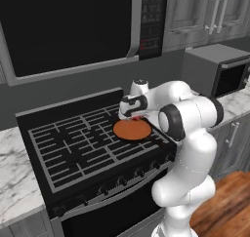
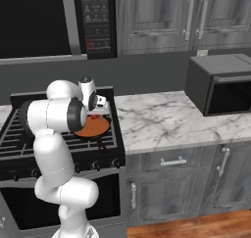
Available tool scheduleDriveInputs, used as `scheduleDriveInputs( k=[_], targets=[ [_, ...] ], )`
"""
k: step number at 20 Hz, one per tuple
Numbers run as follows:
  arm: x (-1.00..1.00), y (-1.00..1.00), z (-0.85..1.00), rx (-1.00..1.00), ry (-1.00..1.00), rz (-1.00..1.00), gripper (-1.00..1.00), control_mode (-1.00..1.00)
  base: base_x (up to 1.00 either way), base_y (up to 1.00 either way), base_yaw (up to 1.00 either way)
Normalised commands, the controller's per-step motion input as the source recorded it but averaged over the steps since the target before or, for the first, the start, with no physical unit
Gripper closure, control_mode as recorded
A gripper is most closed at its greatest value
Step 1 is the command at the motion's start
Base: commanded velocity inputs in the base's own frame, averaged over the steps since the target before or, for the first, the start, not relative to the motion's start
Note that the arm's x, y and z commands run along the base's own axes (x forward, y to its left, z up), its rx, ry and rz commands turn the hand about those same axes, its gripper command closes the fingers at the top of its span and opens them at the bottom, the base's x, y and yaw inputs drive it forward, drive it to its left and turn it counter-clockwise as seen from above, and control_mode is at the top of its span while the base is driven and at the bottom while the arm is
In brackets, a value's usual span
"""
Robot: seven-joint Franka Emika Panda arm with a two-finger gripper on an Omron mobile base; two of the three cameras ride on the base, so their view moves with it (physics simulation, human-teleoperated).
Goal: Retrieve the fish from the fridge and place it on the saucepan with marinade on the stove.
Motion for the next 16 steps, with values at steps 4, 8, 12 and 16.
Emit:
scheduleDriveInputs(
  k=[4,8,12,16],
  targets=[
    [0.00,0.78,0.17,-0.17,0.00,0.00,-1.00,-1.00,0.00,0.00,0.00],
    [0.00,0.28,0.18,-0.09,0.00,0.00,-1.00,-1.00,0.00,0.00,0.00],
    [0.09,-0.14,-0.25,0.00,0.02,-0.02,-1.00,-1.00,0.00,0.00,0.00],
    [-0.24,-0.08,0.00,0.00,0.36,-0.09,-1.00,-1.00,0.00,0.00,0.00]
  ],
)
